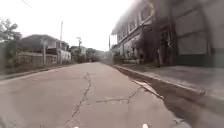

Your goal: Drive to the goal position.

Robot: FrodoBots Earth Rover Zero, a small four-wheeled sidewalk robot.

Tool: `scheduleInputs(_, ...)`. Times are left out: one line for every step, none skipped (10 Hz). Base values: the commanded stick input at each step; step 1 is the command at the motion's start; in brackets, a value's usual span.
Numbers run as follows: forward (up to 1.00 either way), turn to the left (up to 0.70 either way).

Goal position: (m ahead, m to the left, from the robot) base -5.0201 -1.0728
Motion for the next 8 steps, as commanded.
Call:
scheduleInputs(0.85, 0.0)
scheduleInputs(0.85, 0.23)
scheduleInputs(0.85, 0.23)
scheduleInputs(0.85, 0.08)
scheduleInputs(0.85, 0.08)
scheduleInputs(0.85, 0.11)
scheduleInputs(0.85, 0.13)
scheduleInputs(0.85, 0.17)
